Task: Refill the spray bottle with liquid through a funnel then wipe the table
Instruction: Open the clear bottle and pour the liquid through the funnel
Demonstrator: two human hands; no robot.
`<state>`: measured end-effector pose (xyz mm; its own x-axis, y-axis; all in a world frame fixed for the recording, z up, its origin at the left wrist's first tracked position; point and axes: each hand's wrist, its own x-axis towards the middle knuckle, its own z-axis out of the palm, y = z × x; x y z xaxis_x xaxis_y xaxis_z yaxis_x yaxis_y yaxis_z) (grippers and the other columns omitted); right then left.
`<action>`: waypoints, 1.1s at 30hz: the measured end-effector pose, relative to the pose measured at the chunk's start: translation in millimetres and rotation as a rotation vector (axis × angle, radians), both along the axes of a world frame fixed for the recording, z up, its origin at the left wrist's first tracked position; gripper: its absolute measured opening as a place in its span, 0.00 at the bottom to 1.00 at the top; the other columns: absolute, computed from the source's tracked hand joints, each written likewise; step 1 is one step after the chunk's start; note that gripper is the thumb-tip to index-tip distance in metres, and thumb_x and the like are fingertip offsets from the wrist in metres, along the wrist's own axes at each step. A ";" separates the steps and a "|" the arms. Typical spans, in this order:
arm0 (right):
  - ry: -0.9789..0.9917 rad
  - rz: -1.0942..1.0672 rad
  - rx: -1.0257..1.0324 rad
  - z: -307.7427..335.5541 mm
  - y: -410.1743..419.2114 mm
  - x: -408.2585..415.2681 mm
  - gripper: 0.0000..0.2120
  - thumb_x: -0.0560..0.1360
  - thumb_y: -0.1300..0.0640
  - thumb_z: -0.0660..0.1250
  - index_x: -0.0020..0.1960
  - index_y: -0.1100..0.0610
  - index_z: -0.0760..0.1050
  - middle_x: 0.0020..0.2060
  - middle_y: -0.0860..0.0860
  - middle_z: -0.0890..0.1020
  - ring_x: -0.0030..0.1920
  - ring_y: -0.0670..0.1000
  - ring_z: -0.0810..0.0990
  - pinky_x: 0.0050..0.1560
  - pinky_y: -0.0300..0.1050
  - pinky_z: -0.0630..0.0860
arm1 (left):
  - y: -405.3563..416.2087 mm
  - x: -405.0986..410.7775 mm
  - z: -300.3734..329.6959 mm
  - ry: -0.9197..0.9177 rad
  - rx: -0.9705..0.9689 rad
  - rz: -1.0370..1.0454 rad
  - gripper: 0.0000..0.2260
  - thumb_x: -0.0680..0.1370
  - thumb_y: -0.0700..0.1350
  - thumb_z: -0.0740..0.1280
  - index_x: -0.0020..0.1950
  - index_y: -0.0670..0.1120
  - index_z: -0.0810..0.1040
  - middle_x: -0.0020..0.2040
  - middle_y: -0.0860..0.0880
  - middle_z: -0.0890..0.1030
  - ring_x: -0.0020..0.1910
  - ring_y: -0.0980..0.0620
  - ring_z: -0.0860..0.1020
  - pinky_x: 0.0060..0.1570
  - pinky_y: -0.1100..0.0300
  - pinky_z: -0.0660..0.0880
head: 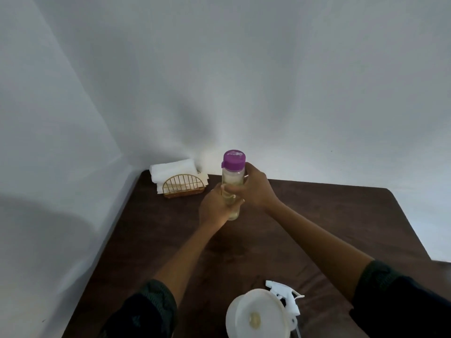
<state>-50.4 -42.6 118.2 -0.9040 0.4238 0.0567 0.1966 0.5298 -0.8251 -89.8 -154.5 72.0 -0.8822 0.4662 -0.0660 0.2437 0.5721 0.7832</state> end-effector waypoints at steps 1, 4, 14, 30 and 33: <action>0.013 0.009 0.003 9.4 -1.1 8.5 0.25 0.65 0.51 0.76 0.57 0.56 0.72 0.47 0.48 0.80 0.46 0.48 0.80 0.48 0.45 0.78 | -3.1 7.6 9.0 0.020 0.003 0.006 0.23 0.71 0.56 0.72 0.62 0.48 0.74 0.53 0.49 0.82 0.53 0.49 0.79 0.48 0.57 0.73; 0.050 0.021 0.028 38.2 -4.2 32.6 0.26 0.64 0.48 0.77 0.57 0.55 0.73 0.47 0.47 0.81 0.44 0.46 0.80 0.45 0.45 0.79 | -11.2 29.3 34.7 0.067 0.038 0.024 0.23 0.70 0.59 0.72 0.60 0.50 0.75 0.52 0.50 0.82 0.52 0.50 0.80 0.50 0.55 0.76; 0.203 0.050 0.091 130.1 -16.3 100.8 0.23 0.64 0.43 0.76 0.54 0.51 0.74 0.43 0.42 0.80 0.42 0.42 0.79 0.42 0.42 0.78 | -19.5 90.6 114.4 0.255 0.243 0.063 0.25 0.69 0.58 0.73 0.61 0.47 0.76 0.52 0.49 0.84 0.50 0.50 0.82 0.48 0.61 0.75; 0.253 -0.036 0.451 243.1 -16.1 165.8 0.29 0.64 0.30 0.65 0.54 0.49 0.72 0.41 0.44 0.78 0.41 0.45 0.77 0.43 0.44 0.73 | -11.7 139.0 153.8 0.331 0.288 -0.008 0.15 0.70 0.61 0.71 0.50 0.57 0.72 0.45 0.61 0.78 0.38 0.67 0.74 0.40 0.71 0.71; 0.144 0.001 0.664 249.9 -14.1 166.6 0.26 0.65 0.33 0.68 0.51 0.52 0.73 0.40 0.46 0.78 0.41 0.49 0.76 0.40 0.44 0.72 | -10.7 142.7 150.6 0.316 0.298 -0.011 0.17 0.68 0.63 0.71 0.50 0.55 0.76 0.45 0.58 0.82 0.42 0.62 0.79 0.45 0.62 0.77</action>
